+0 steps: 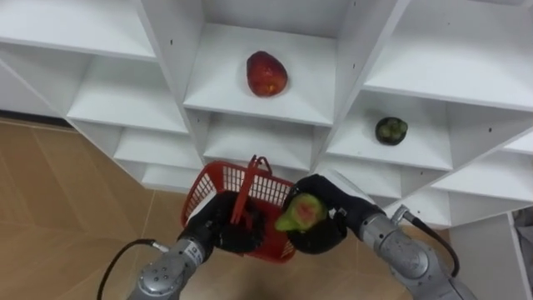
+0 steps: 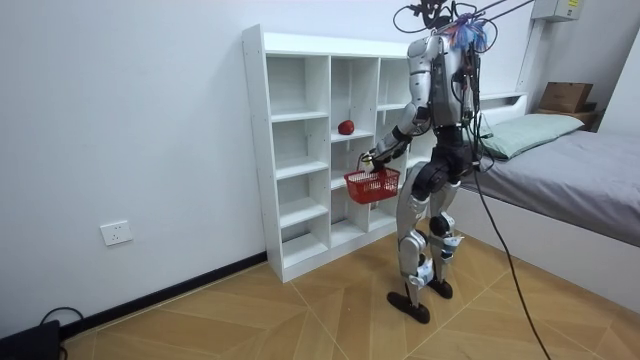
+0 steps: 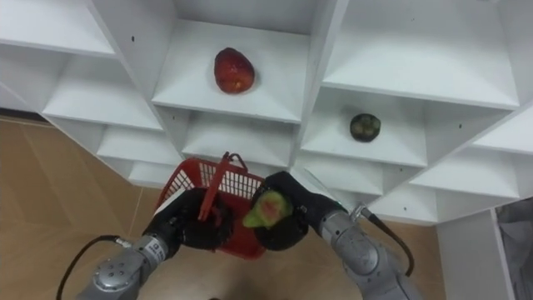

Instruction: Collect fruits from the closet

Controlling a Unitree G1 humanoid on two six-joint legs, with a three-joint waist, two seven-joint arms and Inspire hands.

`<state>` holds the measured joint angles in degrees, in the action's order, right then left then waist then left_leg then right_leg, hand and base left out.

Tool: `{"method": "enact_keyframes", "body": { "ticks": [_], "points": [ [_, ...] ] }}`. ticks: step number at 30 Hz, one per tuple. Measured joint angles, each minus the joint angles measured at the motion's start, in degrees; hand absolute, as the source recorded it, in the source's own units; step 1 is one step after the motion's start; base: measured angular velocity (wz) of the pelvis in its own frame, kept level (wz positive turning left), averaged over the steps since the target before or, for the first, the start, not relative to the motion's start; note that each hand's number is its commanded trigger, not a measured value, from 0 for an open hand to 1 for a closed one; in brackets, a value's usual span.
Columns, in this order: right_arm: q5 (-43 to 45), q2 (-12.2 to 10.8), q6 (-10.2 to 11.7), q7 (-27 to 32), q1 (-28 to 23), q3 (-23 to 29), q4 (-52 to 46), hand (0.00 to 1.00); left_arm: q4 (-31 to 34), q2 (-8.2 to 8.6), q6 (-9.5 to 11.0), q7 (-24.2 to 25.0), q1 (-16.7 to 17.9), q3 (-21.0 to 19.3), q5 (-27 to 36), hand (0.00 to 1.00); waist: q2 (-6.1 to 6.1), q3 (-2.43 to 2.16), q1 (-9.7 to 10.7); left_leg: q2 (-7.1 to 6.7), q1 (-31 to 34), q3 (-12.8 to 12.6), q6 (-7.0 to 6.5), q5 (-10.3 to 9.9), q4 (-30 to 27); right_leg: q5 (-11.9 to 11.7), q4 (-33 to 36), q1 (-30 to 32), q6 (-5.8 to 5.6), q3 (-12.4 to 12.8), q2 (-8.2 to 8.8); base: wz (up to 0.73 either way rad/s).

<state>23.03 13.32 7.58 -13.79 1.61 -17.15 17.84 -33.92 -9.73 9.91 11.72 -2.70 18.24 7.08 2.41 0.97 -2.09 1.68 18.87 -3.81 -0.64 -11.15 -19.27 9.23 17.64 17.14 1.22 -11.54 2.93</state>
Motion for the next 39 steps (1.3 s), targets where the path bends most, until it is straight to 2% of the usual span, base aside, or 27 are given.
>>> {"method": "enact_keyframes", "body": {
  "ticks": [16,21,22,24,25,31,33,39],
  "points": [
    [-0.04,0.06,-0.28,-0.04,-0.22,-2.03,0.16,1.00,1.53,-0.42,-0.13,3.70,0.07,0.24,0.13,1.00,-0.17,-0.02,0.27,-0.04,1.44,-0.74,-0.18,0.17,-0.45,0.11,0.28,1.47,-0.16,0.12,0.43,0.00],
    [-0.11,0.06,-1.00,-0.05,-0.66,-2.31,0.16,1.00,2.46,-0.61,-1.25,3.73,0.23,1.24,0.23,1.00,0.08,-0.03,0.26,-0.09,1.88,-0.78,-0.31,0.25,-0.48,0.14,0.40,2.05,-0.18,0.17,0.52,0.00],
    [-0.11,0.08,-1.10,-0.05,-0.66,-2.47,0.16,0.91,2.46,-0.60,-1.33,3.73,0.26,1.29,0.23,1.00,0.08,-0.03,0.28,-0.10,1.91,-0.78,-0.32,0.26,-0.48,0.14,0.36,2.08,-0.18,0.16,0.52,0.00],
    [-0.13,0.34,-1.39,-0.04,-0.65,-2.87,0.16,0.23,2.47,-0.58,-1.89,3.74,0.30,1.89,0.29,1.00,0.07,-0.04,0.22,-0.23,2.04,-0.71,-0.33,0.27,-0.48,0.14,0.33,2.17,-0.18,0.13,0.52,0.00],
    [-0.13,0.43,-1.40,-0.04,-0.65,-2.98,0.17,0.00,2.47,-0.59,-2.03,3.74,0.30,1.99,0.29,1.00,0.07,-0.04,0.20,-0.23,2.06,-0.69,-0.33,0.27,-0.48,0.14,0.32,2.19,-0.18,0.11,0.52,0.00],
    [0.25,0.58,-1.46,0.24,-0.73,-3.57,0.17,0.00,2.59,-0.66,-2.69,3.86,0.31,2.16,0.30,1.00,-0.04,-0.10,0.21,-0.19,2.50,-0.68,-0.33,0.27,-0.52,0.14,0.31,2.59,-0.17,0.16,0.47,0.00],
    [0.11,0.57,-1.47,0.82,-0.73,-3.77,0.16,0.00,3.65,-0.72,-3.46,3.94,0.46,2.25,0.30,1.00,-0.14,-0.15,0.23,-0.20,2.81,-0.64,-0.33,0.27,-0.52,0.12,0.38,2.93,-0.16,0.18,0.46,0.00],
    [-0.42,0.57,-1.45,1.40,-0.78,-3.72,-0.10,0.00,4.81,-0.74,-3.58,4.44,0.57,2.24,0.31,1.00,-0.55,-0.38,0.29,-0.21,2.72,-0.63,-0.33,0.27,-0.47,0.12,0.43,2.85,-0.16,0.20,0.44,0.00]
  ]
}}
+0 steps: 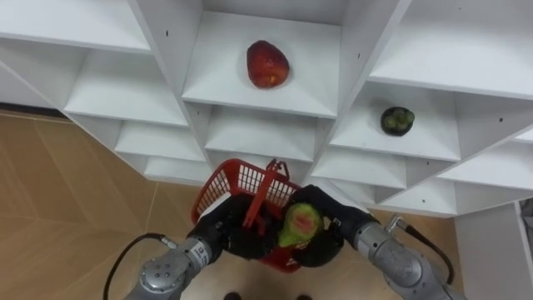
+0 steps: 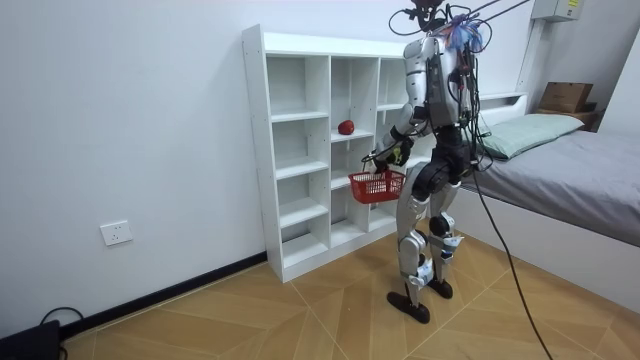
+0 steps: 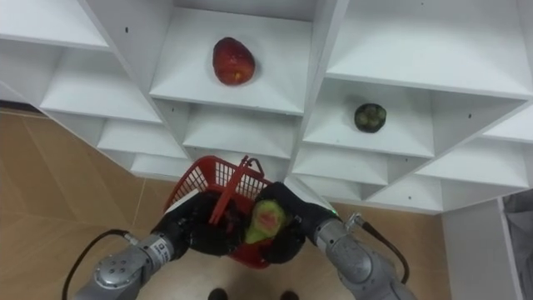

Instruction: Collect fruits from the closet

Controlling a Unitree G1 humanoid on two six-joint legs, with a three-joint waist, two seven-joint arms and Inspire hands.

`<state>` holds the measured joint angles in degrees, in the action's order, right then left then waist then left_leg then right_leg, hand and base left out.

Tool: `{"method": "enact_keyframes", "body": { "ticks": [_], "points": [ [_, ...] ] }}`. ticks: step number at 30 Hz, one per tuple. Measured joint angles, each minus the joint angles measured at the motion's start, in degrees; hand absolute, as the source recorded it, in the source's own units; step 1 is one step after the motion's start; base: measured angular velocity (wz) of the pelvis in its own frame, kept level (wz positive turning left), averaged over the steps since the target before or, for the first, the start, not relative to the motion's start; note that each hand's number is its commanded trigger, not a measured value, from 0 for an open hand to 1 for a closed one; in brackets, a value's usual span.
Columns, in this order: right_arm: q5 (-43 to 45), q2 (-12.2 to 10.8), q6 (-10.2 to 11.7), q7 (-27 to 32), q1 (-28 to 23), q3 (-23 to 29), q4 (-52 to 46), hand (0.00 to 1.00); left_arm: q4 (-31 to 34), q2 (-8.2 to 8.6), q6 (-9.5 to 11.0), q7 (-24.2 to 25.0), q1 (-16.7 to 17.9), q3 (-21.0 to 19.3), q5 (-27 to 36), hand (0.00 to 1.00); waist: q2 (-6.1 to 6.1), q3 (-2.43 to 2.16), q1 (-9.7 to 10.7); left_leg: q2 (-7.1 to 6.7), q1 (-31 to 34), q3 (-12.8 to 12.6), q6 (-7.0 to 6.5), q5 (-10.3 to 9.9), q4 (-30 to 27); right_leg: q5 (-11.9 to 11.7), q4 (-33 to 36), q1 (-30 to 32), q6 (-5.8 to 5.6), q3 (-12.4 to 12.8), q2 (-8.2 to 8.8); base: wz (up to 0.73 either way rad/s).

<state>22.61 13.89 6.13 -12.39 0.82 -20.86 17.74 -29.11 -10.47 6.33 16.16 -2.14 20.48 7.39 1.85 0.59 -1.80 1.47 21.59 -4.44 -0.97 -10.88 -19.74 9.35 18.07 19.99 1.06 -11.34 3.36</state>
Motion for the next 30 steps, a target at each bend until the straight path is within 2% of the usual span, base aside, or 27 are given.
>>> {"method": "enact_keyframes", "body": {
  "ticks": [9,23,30],
  "points": [
    [0.05,0.02,0.00,0.45,-0.25,-0.15,0.01,0.00,-0.01,0.03,-0.03,0.77,0.06,0.05,0.00,1.00,-0.94,0.01,0.06,0.01,-0.31,-0.13,-0.08,0.08,0.08,0.00,0.57,0.03,0.01,0.19,-0.14,0.00],
    [0.05,0.06,0.03,0.44,-0.24,-0.11,-0.01,0.00,0.07,0.02,-0.04,1.05,0.06,-0.06,0.00,1.00,-0.95,0.01,0.04,-0.01,-0.28,-0.15,-0.10,0.11,0.10,0.01,0.58,0.14,-0.01,0.24,0.22,0.00],
    [-0.28,0.10,0.34,1.28,-0.11,0.19,-0.65,0.00,1.98,-0.53,-0.04,1.01,0.07,-0.14,0.00,1.00,-0.94,0.00,0.04,-0.10,-0.23,-0.11,-0.21,0.19,0.03,0.04,0.69,0.15,-0.06,0.21,0.35,0.00]
  ]
}}
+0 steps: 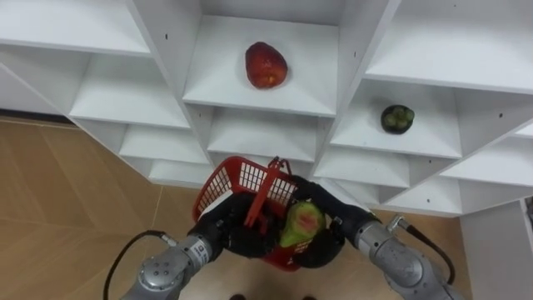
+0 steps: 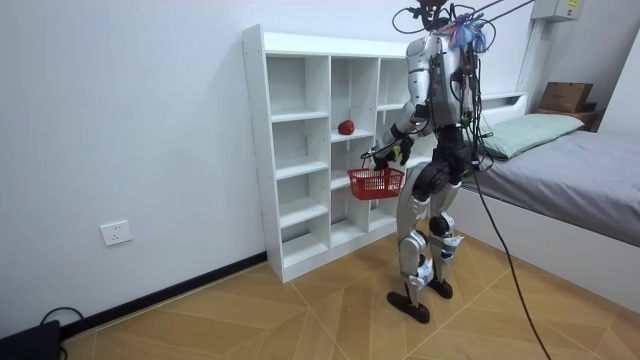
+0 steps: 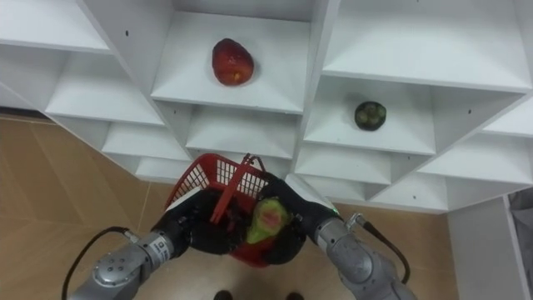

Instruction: Collect fruits from the closet

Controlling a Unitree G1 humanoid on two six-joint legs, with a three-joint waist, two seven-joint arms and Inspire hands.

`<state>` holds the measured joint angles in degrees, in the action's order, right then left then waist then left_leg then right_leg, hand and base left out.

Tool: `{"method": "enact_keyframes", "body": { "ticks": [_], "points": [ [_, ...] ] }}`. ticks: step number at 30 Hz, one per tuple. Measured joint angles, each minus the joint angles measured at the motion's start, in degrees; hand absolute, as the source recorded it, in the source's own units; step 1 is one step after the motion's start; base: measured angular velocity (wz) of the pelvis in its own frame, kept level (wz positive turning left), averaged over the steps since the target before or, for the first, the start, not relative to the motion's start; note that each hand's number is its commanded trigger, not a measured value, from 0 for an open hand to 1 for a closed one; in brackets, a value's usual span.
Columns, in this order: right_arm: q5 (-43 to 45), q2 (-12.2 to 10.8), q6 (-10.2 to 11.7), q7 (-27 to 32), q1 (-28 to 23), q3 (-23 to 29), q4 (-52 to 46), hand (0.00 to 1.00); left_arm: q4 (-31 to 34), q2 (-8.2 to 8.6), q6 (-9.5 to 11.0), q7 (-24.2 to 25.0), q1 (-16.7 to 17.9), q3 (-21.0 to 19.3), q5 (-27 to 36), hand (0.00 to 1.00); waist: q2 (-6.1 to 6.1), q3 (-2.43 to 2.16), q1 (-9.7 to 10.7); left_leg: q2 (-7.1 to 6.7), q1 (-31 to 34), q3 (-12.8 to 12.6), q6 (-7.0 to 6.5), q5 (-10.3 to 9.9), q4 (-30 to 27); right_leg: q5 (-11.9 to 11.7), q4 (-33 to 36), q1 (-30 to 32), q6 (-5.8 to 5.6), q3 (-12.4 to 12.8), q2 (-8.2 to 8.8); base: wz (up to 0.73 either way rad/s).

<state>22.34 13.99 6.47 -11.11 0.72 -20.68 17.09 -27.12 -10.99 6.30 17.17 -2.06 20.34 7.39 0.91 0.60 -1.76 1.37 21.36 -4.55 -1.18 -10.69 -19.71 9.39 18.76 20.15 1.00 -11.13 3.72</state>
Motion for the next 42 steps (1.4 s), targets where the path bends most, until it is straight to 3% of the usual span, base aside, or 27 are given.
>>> {"method": "enact_keyframes", "body": {
  "ticks": [22,42],
  "points": [
    [1.65,0.48,0.00,1.64,-0.24,-0.60,-1.21,0.00,0.50,-0.58,0.18,-0.75,0.17,-0.02,-0.18,1.00,0.43,0.17,-0.08,-0.02,-0.23,-0.37,-0.07,0.06,0.04,0.04,0.03,-0.13,-0.07,0.00,0.11,0.00],
    [2.90,0.51,-0.35,1.86,-1.82,-0.63,-1.22,0.00,0.19,-0.93,-0.01,-0.77,2.84,0.12,-0.24,1.00,0.54,0.43,-0.26,0.00,-0.06,-0.31,-0.07,0.05,0.20,0.06,-0.18,-0.06,-0.10,-0.07,0.05,0.00]
  ]
}}
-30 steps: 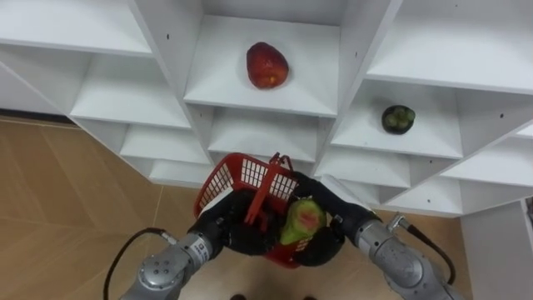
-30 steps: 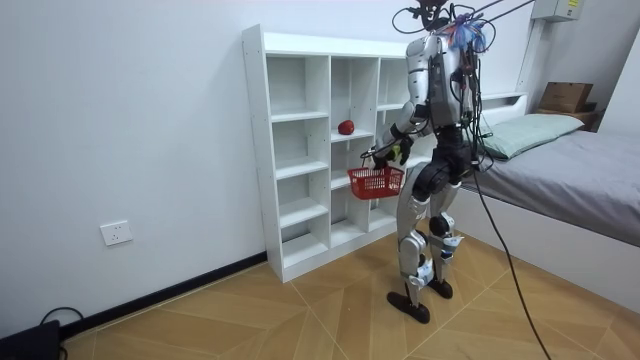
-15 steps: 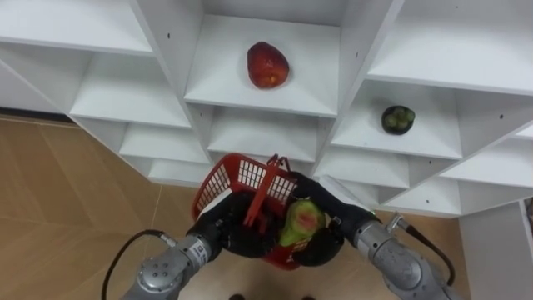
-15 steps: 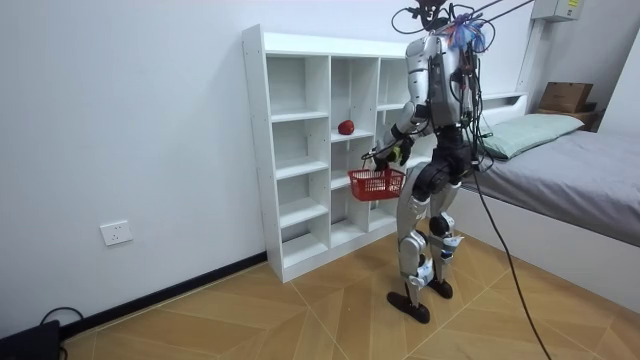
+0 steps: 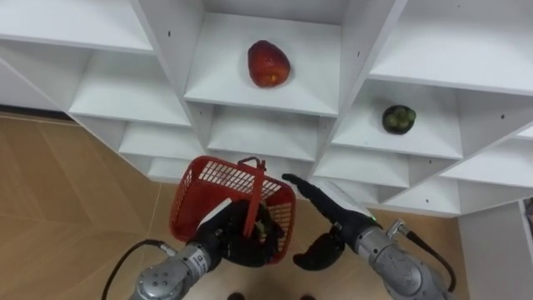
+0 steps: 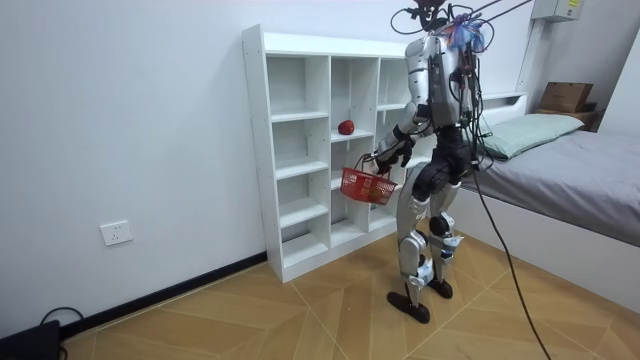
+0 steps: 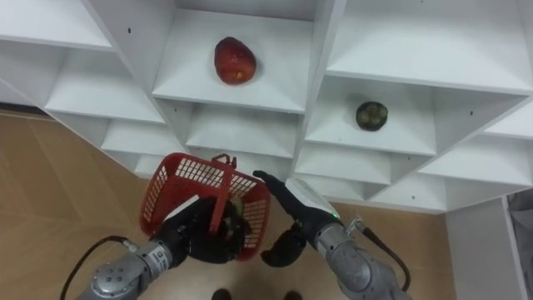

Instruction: Collect fruits from the closet

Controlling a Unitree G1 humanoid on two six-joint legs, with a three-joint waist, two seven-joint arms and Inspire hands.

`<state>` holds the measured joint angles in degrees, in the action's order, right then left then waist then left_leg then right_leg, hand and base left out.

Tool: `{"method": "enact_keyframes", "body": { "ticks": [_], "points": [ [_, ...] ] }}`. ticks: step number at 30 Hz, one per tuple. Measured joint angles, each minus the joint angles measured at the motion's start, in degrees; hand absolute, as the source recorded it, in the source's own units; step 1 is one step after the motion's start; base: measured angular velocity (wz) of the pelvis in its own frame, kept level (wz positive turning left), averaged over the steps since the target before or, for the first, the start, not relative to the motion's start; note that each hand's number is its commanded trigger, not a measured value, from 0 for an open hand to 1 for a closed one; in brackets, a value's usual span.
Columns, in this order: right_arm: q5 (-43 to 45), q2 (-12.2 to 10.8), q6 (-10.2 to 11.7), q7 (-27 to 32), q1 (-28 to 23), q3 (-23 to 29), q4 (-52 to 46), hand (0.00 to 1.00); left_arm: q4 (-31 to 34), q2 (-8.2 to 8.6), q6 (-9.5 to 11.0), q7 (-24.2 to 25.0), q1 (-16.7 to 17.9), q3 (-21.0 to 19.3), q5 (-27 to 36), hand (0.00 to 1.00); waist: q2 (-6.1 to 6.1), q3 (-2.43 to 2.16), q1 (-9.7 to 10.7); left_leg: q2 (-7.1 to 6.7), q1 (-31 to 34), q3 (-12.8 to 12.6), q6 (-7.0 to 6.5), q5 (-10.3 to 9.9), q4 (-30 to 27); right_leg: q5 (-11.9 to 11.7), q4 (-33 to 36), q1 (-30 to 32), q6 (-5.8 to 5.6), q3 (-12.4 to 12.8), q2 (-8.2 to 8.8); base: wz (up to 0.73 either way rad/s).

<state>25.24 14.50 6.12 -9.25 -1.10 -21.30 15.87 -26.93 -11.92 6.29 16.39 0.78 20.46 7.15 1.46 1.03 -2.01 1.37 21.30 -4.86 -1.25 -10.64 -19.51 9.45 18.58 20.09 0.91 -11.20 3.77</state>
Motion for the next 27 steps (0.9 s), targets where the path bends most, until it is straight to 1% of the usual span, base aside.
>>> {"method": "enact_keyframes", "body": {
  "ticks": [5,12,18,22,25,27],
  "points": [
    [-0.03,0.10,0.05,0.39,-0.05,0.02,0.00,0.00,-0.04,-0.02,0.00,-0.61,0.25,0.05,0.00,1.00,-0.39,0.15,-0.01,0.00,-0.06,0.10,0.00,0.00,0.11,0.00,0.00,0.02,0.00,0.01,-0.01,0.00],
    [-0.07,0.32,0.06,0.43,-0.11,0.02,0.00,0.00,-0.03,-0.01,0.01,-1.18,0.70,0.04,0.00,1.00,-0.98,0.06,-0.03,0.00,-0.12,0.06,0.00,0.00,0.22,0.00,0.02,0.02,0.00,0.00,-0.04,0.00],
    [-0.01,0.38,0.09,0.44,-0.10,0.13,-0.84,0.00,-0.06,-0.13,0.05,-1.22,1.49,-0.14,-0.57,1.00,-1.00,0.03,-0.01,-0.02,-0.16,0.17,0.00,0.00,0.41,0.00,0.06,0.11,0.00,0.01,0.00,0.00],
    [-0.47,0.30,0.31,0.41,0.55,0.03,-0.93,0.00,-0.13,-0.29,0.20,-2.11,1.75,-0.17,-1.50,1.00,-0.92,0.01,-0.17,-0.01,-0.42,0.10,0.01,0.01,0.34,0.00,0.17,-0.08,0.01,0.08,0.02,0.00],
    [-0.50,0.28,0.31,0.39,0.65,-0.03,-0.93,0.00,-2.06,-0.35,0.63,-3.92,1.54,-0.26,-1.56,1.00,-0.59,0.08,-0.21,0.00,-1.54,-0.15,0.01,0.01,0.42,0.00,0.16,-1.16,0.01,0.08,0.01,0.00],
    [-1.37,0.27,0.31,0.39,0.63,-0.28,-0.96,0.00,-3.99,-0.70,0.81,-4.85,1.58,-0.44,-1.66,1.00,0.16,0.10,-0.30,-0.01,-3.01,-0.52,0.03,0.02,1.02,0.03,0.04,-2.23,-0.03,0.24,-0.03,-0.07]
  ]
}}
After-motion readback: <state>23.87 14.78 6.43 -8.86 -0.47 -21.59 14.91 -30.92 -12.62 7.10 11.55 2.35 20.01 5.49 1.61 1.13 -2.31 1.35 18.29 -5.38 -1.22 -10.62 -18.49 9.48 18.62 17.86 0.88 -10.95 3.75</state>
